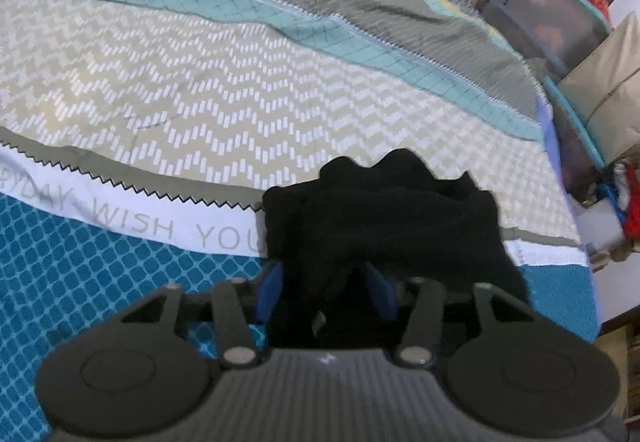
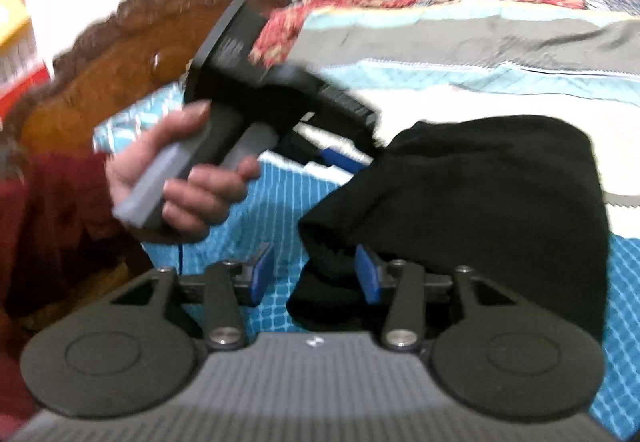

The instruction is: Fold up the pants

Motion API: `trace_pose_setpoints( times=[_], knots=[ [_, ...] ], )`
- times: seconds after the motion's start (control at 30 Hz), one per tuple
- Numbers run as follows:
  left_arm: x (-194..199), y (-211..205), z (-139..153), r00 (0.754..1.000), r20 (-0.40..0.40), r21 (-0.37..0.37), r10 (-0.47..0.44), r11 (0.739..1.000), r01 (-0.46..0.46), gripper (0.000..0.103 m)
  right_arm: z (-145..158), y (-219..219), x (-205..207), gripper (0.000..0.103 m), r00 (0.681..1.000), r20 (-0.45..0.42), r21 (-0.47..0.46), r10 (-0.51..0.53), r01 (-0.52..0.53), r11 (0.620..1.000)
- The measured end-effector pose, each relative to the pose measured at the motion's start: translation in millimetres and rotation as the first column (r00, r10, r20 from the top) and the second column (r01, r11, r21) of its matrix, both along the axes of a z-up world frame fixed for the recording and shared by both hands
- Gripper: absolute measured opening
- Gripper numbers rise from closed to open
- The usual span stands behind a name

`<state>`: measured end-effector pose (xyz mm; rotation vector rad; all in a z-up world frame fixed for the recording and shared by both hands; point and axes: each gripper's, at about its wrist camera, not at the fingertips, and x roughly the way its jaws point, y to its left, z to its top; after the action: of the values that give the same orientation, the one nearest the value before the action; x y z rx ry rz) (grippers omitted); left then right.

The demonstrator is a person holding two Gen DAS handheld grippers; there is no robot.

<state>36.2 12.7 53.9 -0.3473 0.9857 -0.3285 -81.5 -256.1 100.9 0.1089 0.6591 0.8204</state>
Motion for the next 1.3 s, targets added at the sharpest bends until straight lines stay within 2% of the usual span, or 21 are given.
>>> trace_pose_setpoints(
  times=[0.17,0.2,0.27,0.4,0.57,0.73,0.87,0.97,1.1,1.3],
  knots=[
    [-20,3,24,0.998,0.067,-0.029,-0.004,1.0,0.006,0.053,13,-47,4,0.047,0.988,-0.047,0.145,-0.147,0.153,0.978],
    [-22,4,29,0.997,0.075,-0.034,-0.004,0.999,0.006,0.054,14,-54,8,0.047,0.979,-0.063,0.157,-0.192,0.2,0.967],
    [-28,1,35,0.996,0.088,-0.049,-0.01,0.999,0.014,0.054,11,-62,18,0.037,0.959,-0.1,0.159,-0.265,0.279,0.947],
    [-40,-8,41,0.992,0.117,-0.056,-0.047,0.997,0.054,0.054,0,-63,29,0.035,0.927,-0.182,0.164,-0.328,0.357,0.919],
    [-49,-22,25,0.992,0.104,0.032,-0.076,0.997,0.073,0.054,-7,-48,30,0.034,0.93,-0.201,0.135,-0.308,0.338,0.931],
    [-53,-20,-10,0.998,0.001,0.066,-0.066,0.996,0.066,0.055,-11,-44,27,0.034,0.933,-0.194,0.09,-0.303,0.325,0.941],
    [-54,-10,-35,0.997,-0.068,0.041,-0.029,0.999,0.031,0.063,-21,-44,30,0.034,0.925,-0.23,0.087,-0.302,0.328,0.941],
    [-55,-9,-39,0.997,-0.071,0.045,-0.018,0.999,0.022,0.068,-27,-40,29,0.034,0.922,-0.238,0.066,-0.305,0.329,0.942],
    [-58,-16,-36,0.998,-0.051,0.09,-0.021,0.996,0.025,0.074,-29,-36,25,0.034,0.93,-0.2,0.037,-0.309,0.322,0.946],
    [-62,-21,-22,0.999,-0.011,0.144,-0.032,0.989,0.033,0.077,-26,-39,25,0.035,0.929,-0.202,0.035,-0.31,0.323,0.946]
  ],
)
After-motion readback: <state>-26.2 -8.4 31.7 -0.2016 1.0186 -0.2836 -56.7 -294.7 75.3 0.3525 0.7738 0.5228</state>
